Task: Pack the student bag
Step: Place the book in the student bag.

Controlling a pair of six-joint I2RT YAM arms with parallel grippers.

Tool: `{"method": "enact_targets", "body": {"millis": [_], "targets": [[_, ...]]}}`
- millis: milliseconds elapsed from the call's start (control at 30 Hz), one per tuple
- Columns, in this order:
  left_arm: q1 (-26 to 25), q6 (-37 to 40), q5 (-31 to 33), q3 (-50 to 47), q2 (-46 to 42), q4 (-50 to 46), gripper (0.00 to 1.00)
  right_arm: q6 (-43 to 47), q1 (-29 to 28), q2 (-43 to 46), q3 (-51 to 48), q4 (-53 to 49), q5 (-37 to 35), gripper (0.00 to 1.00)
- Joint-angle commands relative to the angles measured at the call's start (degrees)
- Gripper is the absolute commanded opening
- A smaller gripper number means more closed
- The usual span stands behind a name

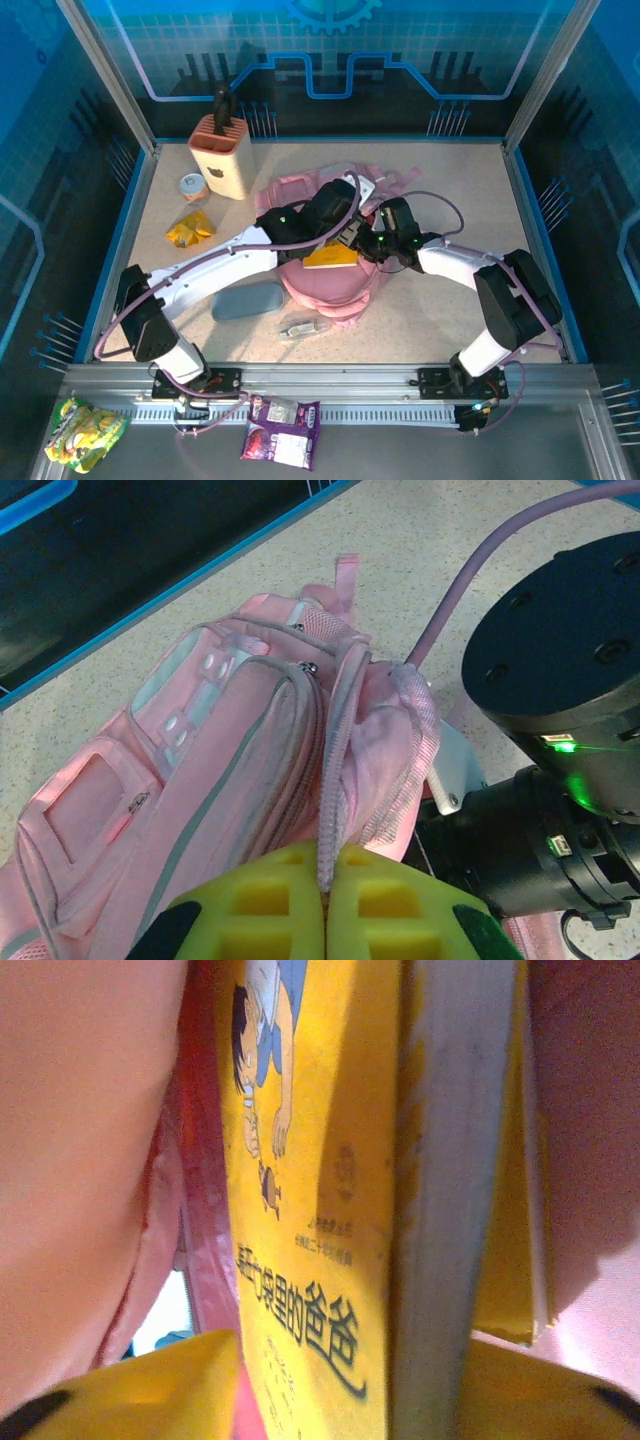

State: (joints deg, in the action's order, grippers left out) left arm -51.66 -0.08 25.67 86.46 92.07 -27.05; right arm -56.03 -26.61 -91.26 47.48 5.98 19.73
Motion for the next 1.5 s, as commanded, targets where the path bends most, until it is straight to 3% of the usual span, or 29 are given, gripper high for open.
{"method": "enact_targets", "body": {"millis": [0,167,267,367,667,833,1000,1133,1267,1467], "targets": [[0.24,-1.72,0.93,2.87,-2.8,6.17,0.0,5.11,-0.4,2.48,0.81,-3.54,-1.58,0.59],[0.86,-3.04,1.51,1.67,-3.39,6.82,0.0,11.32,-0.28,10.63,-2.94,-12.6,-3.16,0.71],[1.03,-3.64,1.39,0.59,-3.9,7.77,0.0,13.12,-0.26,13.29,-4.53,-17.37,-3.46,0.72],[1.12,-4.13,1.2,0.21,-3.94,8.33,0.0,12.53,-0.89,13.96,-7.82,-16.09,-2.34,0.63],[1.11,-4.78,-0.74,3.96,-2.01,5.6,0.0,10.7,-4.15,8.42,-8.54,-7.5,-4.38,0.15],[1.12,-5.67,-2.58,3.47,-2.6,6.56,0.0,8.6,-4.41,3.67,-5.86,2.14,-6.45,0.09],[1.12,-6.22,-3.01,2.8,-2.74,6.61,0.0,8.74,-4.0,1.0,-2.41,7.33,-9.99,0.11],[1.12,-6.7,-2.81,1.45,-3.12,6.49,0.0,11.66,-3.24,2.65,-1.92,3.34,-9.94,0.15],[1.12,-7.07,-2.47,-0.76,-3.65,7.57,0.0,15.55,-3.1,8.76,-5.56,-2.99,-8.13,0.23],[1.12,-11.44,-4.99,-4.93,-3.81,8.7,0.02,19.58,-2.9,23.75,-9.91,-17.16,-11.0,0.34]]}}
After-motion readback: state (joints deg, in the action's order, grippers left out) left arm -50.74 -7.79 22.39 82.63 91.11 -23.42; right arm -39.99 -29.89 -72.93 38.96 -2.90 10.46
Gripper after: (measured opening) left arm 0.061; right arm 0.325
